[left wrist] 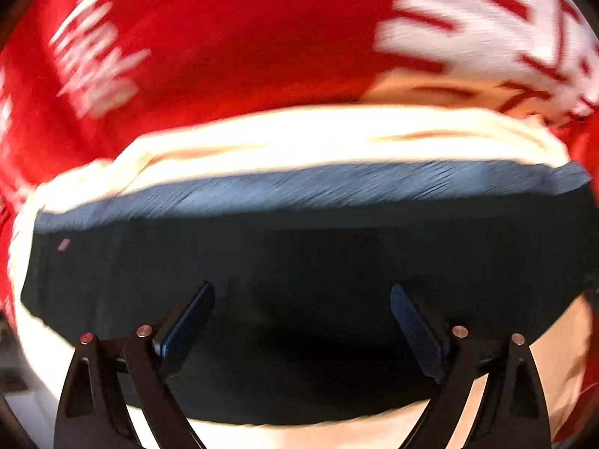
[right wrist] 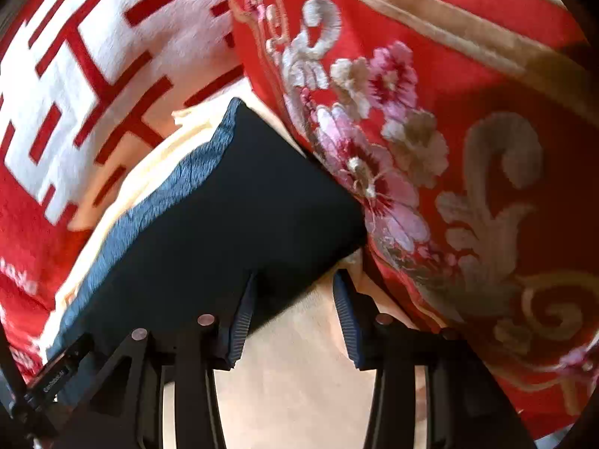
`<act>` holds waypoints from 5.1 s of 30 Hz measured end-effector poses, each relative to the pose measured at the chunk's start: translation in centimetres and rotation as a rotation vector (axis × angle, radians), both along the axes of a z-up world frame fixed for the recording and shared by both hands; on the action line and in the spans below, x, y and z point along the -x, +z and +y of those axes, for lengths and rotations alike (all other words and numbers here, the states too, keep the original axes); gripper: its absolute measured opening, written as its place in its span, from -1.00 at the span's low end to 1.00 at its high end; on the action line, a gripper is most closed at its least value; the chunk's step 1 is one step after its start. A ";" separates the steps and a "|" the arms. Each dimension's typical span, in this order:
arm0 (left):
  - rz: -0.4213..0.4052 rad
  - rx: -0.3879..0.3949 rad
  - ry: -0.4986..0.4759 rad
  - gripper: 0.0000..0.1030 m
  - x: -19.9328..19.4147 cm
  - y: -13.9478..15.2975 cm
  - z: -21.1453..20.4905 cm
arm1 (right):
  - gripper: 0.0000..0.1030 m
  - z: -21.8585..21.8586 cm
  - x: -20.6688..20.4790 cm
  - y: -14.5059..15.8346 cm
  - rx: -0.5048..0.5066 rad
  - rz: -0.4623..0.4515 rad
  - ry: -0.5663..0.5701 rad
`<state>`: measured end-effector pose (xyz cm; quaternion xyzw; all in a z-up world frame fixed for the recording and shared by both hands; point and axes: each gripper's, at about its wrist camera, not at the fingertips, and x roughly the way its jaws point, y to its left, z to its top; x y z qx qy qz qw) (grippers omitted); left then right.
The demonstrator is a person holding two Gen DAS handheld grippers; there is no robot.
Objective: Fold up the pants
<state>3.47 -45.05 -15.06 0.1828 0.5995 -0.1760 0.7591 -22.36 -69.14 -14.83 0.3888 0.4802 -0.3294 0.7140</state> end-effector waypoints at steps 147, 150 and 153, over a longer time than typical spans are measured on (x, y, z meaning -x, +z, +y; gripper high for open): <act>0.008 0.043 -0.004 1.00 -16.4 -4.8 31.7 | -0.45 27.6 -22.8 1.3 0.038 0.106 0.479; 0.014 0.038 0.000 1.00 -17.6 -5.7 29.6 | 0.03 27.7 -24.2 1.0 0.042 0.110 0.529; 0.056 -0.015 0.007 1.00 -18.1 -8.0 28.7 | 0.05 27.9 -23.9 -0.3 0.055 0.171 0.574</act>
